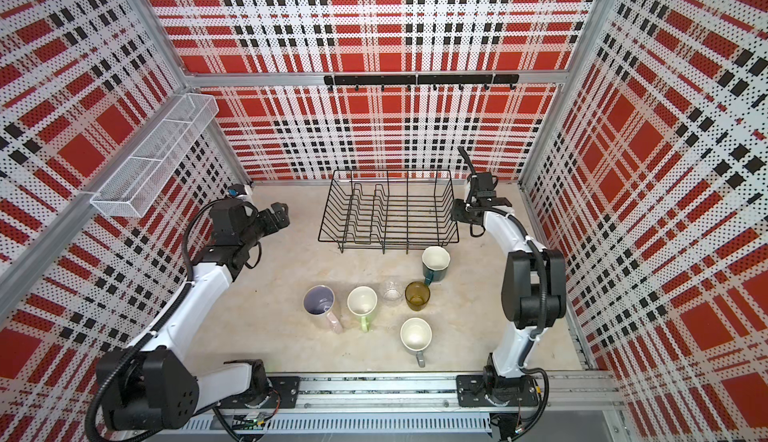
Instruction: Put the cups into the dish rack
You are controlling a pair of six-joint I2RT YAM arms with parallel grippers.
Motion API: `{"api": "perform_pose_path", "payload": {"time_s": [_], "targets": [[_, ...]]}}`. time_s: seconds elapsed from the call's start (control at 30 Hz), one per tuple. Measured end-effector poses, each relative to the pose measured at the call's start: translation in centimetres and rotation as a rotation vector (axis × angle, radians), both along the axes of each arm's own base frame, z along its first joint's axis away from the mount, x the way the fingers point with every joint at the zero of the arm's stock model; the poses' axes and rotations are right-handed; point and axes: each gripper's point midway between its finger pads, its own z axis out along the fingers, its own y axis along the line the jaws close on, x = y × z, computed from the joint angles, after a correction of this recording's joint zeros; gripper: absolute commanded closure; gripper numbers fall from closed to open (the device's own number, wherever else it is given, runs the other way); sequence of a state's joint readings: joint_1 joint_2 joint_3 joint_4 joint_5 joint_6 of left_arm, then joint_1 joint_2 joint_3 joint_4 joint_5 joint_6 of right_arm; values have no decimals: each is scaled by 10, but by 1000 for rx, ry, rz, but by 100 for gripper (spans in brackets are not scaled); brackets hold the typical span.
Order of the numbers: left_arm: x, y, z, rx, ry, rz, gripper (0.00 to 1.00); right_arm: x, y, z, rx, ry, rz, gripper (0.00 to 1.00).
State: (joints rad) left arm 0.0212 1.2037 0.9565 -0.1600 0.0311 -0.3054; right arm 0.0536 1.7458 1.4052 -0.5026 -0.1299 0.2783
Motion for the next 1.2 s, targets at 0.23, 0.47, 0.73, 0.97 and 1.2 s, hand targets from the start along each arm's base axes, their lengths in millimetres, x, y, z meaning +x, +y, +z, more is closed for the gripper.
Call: {"api": "perform_pose_path", "payload": {"time_s": [0.23, 0.47, 0.73, 0.97, 1.2], "targets": [[-27, 10, 75, 59, -281, 18, 2, -57, 2, 39, 37, -91, -12, 43], [-57, 11, 94, 58, -466, 18, 2, -138, 52, 32, 68, -88, 50, 43], [-43, -48, 73, 155, -389, -87, 2, -199, 89, -9, 154, 41, 69, 43], [-31, -91, 34, 268, -236, -157, 2, -210, 108, -39, 156, 158, 82, 43], [-30, -86, 16, 327, -165, -126, 2, -208, 110, -65, 116, 224, 43, 50]]}}
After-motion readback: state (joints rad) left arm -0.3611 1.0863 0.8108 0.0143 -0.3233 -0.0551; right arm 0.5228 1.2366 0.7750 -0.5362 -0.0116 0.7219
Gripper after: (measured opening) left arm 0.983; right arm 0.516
